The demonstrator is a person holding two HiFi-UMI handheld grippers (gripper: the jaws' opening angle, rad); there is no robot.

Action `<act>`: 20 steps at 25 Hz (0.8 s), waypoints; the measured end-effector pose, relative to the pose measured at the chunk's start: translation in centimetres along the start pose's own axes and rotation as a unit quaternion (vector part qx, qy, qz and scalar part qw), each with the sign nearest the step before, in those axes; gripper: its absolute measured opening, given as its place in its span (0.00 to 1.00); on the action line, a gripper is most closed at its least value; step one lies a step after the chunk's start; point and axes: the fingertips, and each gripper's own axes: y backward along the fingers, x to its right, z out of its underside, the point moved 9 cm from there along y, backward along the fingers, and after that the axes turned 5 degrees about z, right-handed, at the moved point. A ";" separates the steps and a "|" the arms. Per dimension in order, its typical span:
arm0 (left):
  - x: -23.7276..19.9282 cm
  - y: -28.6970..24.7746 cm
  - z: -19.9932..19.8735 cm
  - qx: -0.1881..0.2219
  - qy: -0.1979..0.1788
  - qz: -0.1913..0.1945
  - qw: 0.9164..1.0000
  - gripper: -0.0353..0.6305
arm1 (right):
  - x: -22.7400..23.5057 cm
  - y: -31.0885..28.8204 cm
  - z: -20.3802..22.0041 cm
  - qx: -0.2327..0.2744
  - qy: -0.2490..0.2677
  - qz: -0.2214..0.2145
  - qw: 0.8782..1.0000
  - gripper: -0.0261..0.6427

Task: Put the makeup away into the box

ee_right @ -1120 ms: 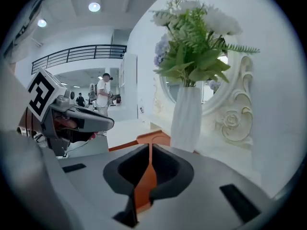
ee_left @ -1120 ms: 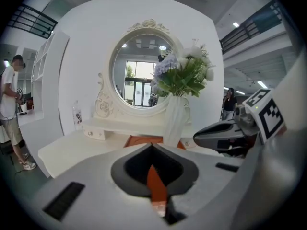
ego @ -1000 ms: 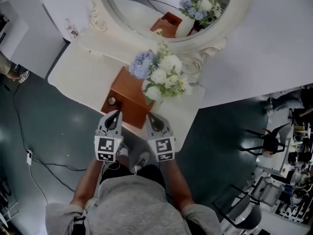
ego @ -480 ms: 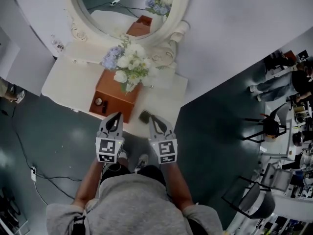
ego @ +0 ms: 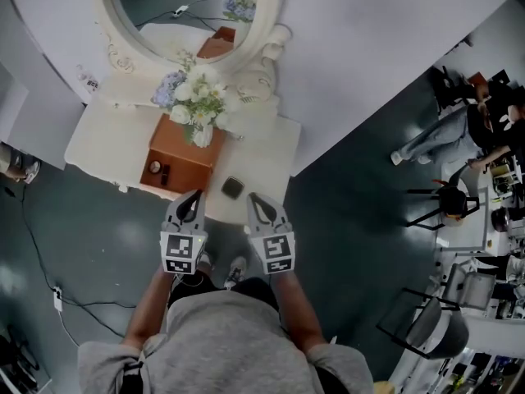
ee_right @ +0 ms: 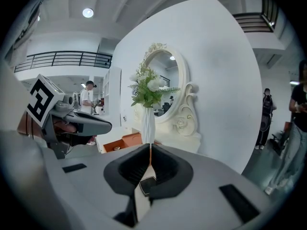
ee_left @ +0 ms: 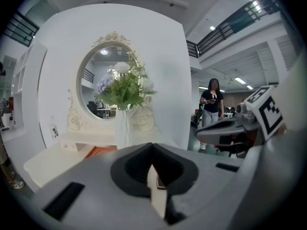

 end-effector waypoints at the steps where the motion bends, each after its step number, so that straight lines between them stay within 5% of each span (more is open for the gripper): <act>1: 0.2 0.0 -0.1 -0.001 -0.002 0.001 1.000 0.06 | 0.0 0.0 0.1 -0.001 0.001 -0.002 1.000 0.07; 8: -0.3 -1.2 1.6 -0.024 0.004 0.008 1.000 0.05 | -0.4 -2.6 2.6 -0.031 -0.002 -0.028 0.999 0.08; 14: -1.1 -2.6 4.0 -0.050 0.017 0.011 0.999 0.05 | -0.7 -6.0 6.3 -0.087 -0.007 -0.070 0.994 0.40; 20: -1.9 -3.7 6.1 -0.072 0.029 0.006 0.997 0.05 | -0.5 -9.3 9.6 -0.137 0.009 -0.094 0.986 0.51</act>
